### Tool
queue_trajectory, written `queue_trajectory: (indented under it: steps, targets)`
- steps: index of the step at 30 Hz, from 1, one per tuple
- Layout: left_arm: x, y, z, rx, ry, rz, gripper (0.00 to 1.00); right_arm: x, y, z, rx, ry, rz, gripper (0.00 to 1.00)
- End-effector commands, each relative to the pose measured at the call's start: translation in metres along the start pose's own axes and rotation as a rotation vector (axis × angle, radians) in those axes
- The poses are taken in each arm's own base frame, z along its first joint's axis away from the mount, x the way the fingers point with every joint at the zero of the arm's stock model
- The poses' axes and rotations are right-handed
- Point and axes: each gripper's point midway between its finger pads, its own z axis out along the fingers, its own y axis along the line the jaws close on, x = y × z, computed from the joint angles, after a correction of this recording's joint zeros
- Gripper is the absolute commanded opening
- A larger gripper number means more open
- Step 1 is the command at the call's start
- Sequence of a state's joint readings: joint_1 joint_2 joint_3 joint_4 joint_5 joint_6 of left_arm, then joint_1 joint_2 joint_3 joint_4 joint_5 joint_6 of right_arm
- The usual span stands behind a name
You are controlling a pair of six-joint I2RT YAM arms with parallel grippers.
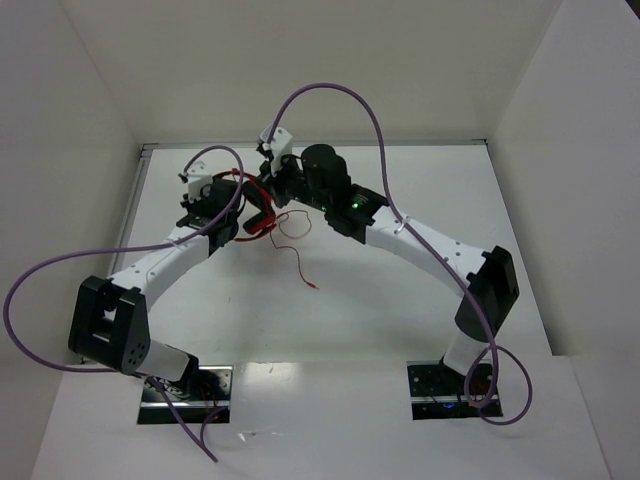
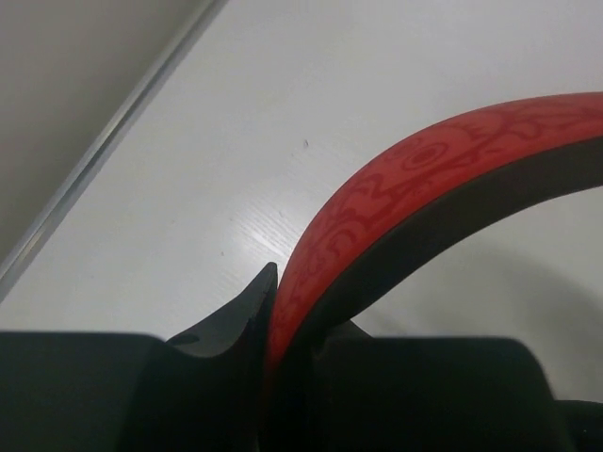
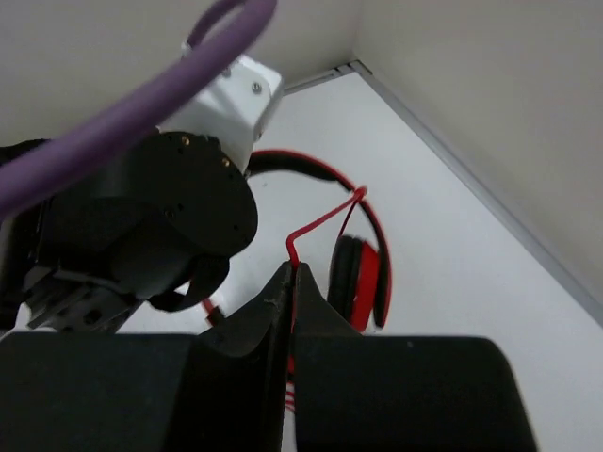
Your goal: Wrap the headphones
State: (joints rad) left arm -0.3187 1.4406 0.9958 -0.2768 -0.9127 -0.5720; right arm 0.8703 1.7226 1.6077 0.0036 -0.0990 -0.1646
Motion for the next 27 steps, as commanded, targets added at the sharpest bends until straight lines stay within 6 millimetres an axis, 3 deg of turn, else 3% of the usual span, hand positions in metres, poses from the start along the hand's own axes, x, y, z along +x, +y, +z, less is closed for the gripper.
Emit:
queue_trajectory:
  steps: [1,5,9,10,15,19,20,21,22,27]
  targets:
    - [-0.066,0.008,0.0,-0.078,-0.218,-0.373,0.0,-0.019,0.01,-0.025,-0.052,-0.02,0.105,0.01]
    - [-0.091,0.004,0.003,-0.05,-0.236,-0.535,0.0,0.0,0.037,-0.041,-0.152,0.013,0.232,0.01]
    - [-0.113,-0.02,-0.013,0.12,-0.21,-0.705,0.0,0.016,0.066,-0.049,-0.27,-0.037,0.411,0.01]
    - [-0.117,-0.026,-0.016,0.154,-0.198,-0.734,0.0,0.031,0.069,-0.048,-0.27,-0.023,0.438,0.01]
    - [-0.147,-0.051,-0.041,0.343,-0.157,-0.838,0.0,0.052,0.069,-0.019,-0.262,-0.045,0.494,0.01]
    - [-0.168,-0.056,-0.058,0.42,-0.147,-0.912,0.0,0.052,0.083,-0.006,-0.247,-0.067,0.502,0.01]
    - [-0.167,-0.06,-0.059,0.44,-0.135,-0.908,0.0,0.055,0.084,-0.005,-0.221,-0.07,0.503,0.01]
    - [-0.18,-0.057,-0.069,0.465,-0.143,-0.942,0.0,0.054,0.081,-0.004,-0.205,-0.094,0.502,0.01]
    - [-0.182,-0.058,-0.071,0.473,-0.135,-0.951,0.0,0.066,0.08,-0.005,-0.182,-0.082,0.532,0.01]
    - [-0.21,-0.057,-0.094,0.556,-0.153,-0.982,0.0,0.082,0.072,-0.005,-0.105,-0.084,0.557,0.07]
